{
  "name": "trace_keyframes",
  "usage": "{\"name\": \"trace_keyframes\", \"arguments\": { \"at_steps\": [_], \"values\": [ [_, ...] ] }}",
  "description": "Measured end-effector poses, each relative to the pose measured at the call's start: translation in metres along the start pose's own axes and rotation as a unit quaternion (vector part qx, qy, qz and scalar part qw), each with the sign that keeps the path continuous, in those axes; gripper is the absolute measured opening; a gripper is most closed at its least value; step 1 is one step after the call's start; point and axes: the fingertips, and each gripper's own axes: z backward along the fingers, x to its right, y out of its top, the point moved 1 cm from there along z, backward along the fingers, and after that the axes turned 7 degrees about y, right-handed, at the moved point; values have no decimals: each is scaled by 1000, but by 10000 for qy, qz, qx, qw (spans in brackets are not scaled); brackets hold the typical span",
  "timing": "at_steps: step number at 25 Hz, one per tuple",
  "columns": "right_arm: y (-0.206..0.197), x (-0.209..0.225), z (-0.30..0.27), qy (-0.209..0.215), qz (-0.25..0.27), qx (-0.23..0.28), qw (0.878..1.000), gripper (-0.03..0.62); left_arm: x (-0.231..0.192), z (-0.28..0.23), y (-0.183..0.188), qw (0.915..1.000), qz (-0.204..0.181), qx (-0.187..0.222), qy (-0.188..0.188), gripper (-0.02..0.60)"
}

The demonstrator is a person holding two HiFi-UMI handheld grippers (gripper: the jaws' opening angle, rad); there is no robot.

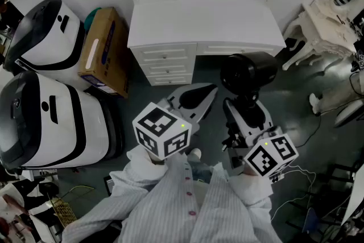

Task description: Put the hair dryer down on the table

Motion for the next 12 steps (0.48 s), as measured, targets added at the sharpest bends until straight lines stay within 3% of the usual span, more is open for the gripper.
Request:
{"name": "trace_keyframes", "arguments": {
  "at_steps": [12],
  "values": [
    [14, 8, 7, -104, -54, 151, 9998, 253, 1, -2, 9, 9999, -167, -31, 16, 11]
  ]
}}
